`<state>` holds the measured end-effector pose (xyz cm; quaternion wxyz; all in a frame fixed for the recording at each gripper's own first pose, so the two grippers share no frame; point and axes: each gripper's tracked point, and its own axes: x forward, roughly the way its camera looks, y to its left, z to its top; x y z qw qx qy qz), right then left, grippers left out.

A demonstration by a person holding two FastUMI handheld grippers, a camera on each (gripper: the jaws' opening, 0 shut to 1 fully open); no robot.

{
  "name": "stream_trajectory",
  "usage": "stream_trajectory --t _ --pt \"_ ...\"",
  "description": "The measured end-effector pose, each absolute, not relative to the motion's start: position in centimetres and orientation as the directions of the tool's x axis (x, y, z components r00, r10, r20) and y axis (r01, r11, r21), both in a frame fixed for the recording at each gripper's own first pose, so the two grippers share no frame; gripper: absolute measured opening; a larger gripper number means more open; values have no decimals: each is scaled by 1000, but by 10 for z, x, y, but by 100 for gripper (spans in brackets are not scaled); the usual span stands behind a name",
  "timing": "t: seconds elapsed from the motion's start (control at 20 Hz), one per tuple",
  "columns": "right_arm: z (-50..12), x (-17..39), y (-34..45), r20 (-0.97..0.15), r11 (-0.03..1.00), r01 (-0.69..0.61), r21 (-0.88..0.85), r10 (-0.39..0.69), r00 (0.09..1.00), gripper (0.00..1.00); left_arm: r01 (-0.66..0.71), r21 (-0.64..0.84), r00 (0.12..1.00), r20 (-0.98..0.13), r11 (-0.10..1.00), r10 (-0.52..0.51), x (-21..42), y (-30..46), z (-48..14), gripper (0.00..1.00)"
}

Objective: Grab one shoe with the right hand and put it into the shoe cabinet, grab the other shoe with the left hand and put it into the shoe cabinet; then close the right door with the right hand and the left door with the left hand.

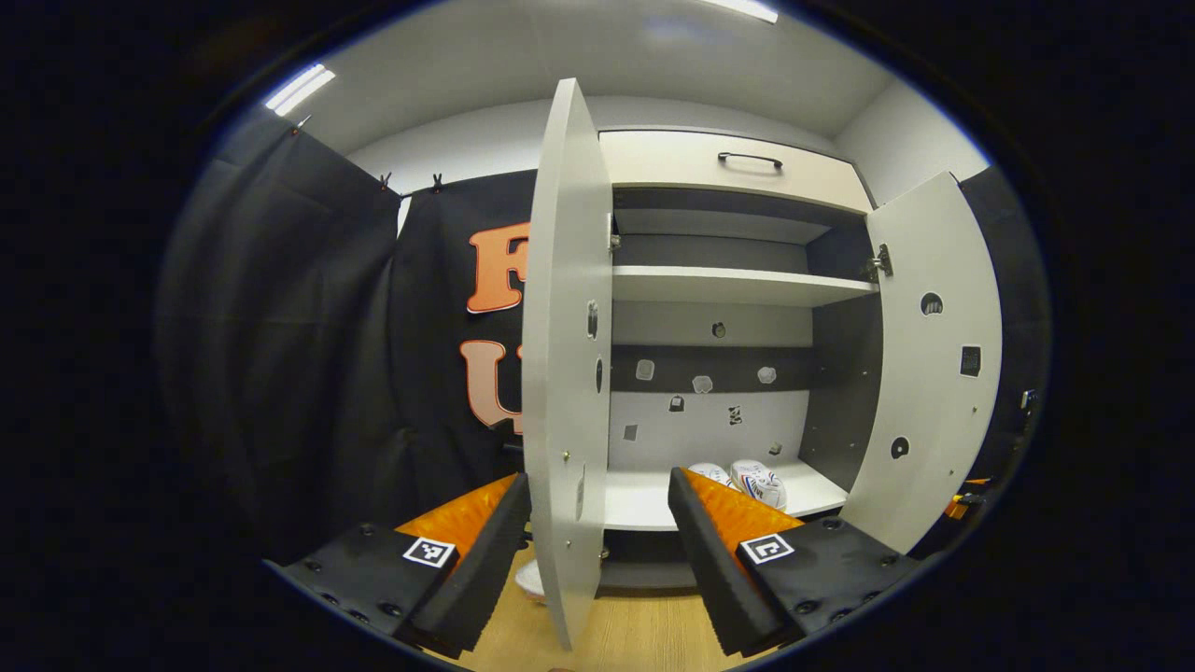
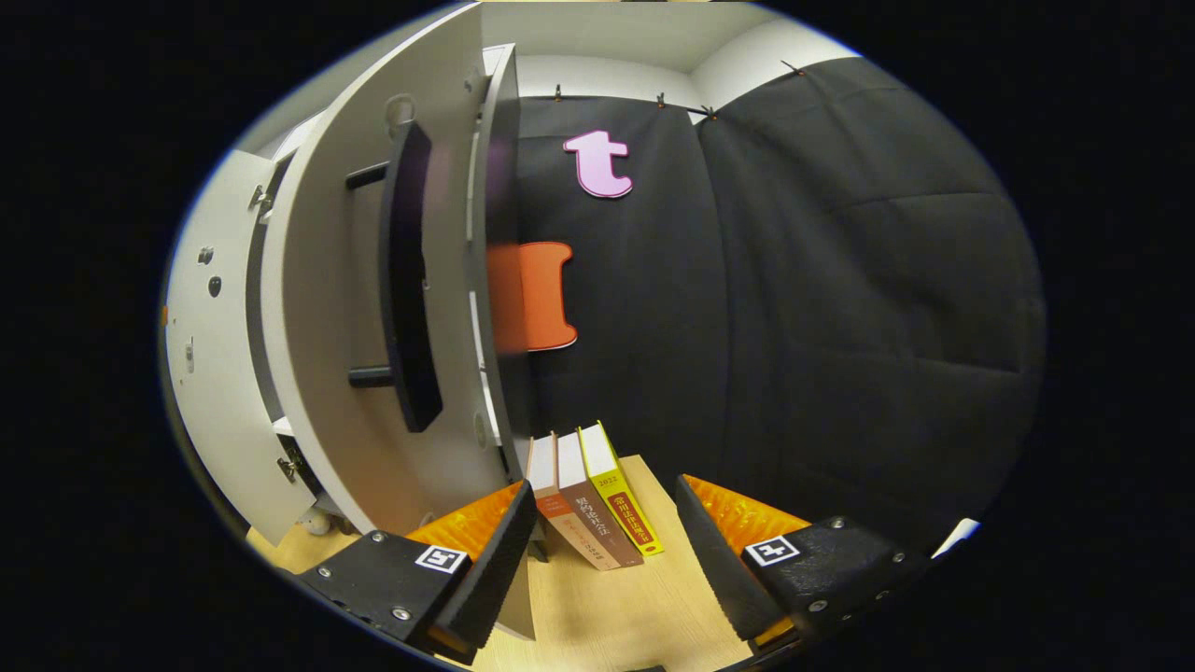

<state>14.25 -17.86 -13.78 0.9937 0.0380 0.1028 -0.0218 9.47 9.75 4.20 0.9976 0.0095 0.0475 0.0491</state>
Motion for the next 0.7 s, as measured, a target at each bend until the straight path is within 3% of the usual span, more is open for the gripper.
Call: stream_trajectory --t 0.3,0.35,0.4,0.45,0.5,0.55,0.7 --pt "-136 145 -160 -205 997 43 62 -29 978 90 -122 28 989 -75 992 124 78 146 54 95" --pt "-138 145 -157 -208 997 41 65 -27 978 98 -127 29 989 -75 992 128 75 154 55 95" --pt "-136 143 -155 -207 997 41 63 -27 978 89 -129 31 989 -73 991 130 73 163 55 96" --pt "-135 143 -149 -205 998 38 57 -26 978 88 -129 33 989 -69 991 131 71 170 55 96" --pt "-134 143 -141 -201 998 30 53 -19 979 98 -131 30 989 -68 991 133 70 177 53 96" --pt "-134 144 -130 -198 999 17 50 -6 980 88 -131 23 989 -71 991 132 70 183 51 96" --pt "-133 149 -89 -185 998 -39 56 49 982 88 -125 4 989 -73 992 125 70 198 47 96"
